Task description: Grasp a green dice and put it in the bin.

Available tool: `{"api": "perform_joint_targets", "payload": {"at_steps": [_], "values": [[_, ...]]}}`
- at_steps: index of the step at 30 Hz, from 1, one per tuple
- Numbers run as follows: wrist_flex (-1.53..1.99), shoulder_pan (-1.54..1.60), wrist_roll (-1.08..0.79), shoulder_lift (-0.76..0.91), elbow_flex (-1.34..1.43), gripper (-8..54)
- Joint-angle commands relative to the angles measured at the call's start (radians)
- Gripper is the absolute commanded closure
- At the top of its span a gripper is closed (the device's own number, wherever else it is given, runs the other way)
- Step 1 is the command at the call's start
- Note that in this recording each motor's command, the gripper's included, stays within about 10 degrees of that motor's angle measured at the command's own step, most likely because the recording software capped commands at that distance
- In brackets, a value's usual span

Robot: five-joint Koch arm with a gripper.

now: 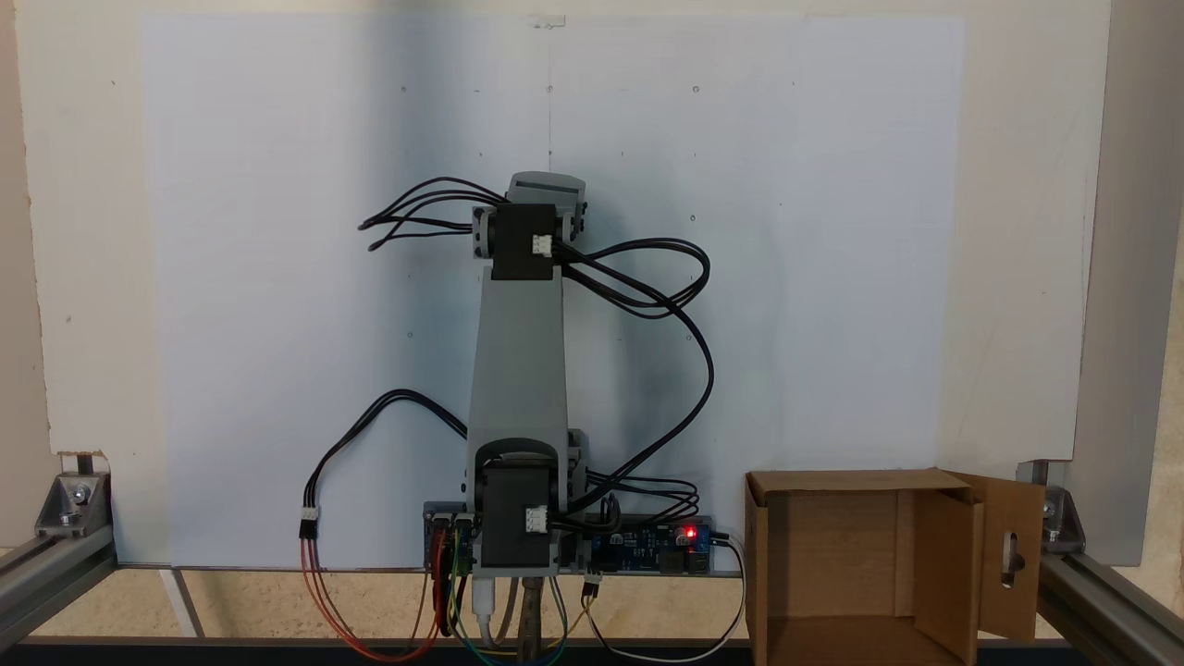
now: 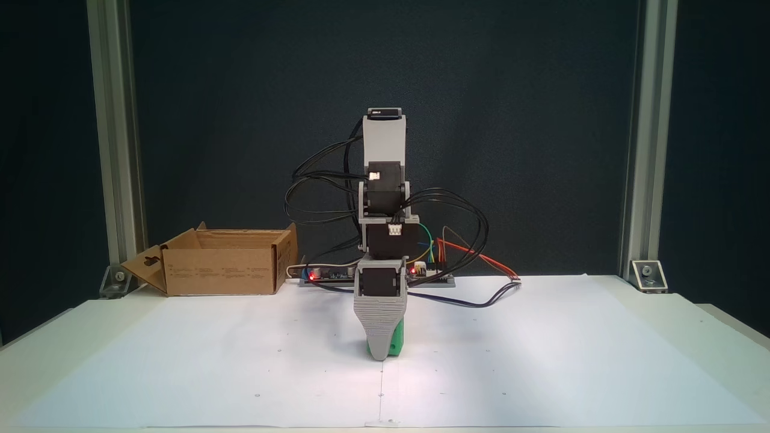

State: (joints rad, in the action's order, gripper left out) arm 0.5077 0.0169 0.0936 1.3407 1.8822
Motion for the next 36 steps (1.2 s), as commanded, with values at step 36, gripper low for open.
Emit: {"api": "perform_joint_targets", "payload": {"at_steps": [36], "values": [[0.204, -1.300, -0.459, 0.617, -0.514, 34.0]]}}
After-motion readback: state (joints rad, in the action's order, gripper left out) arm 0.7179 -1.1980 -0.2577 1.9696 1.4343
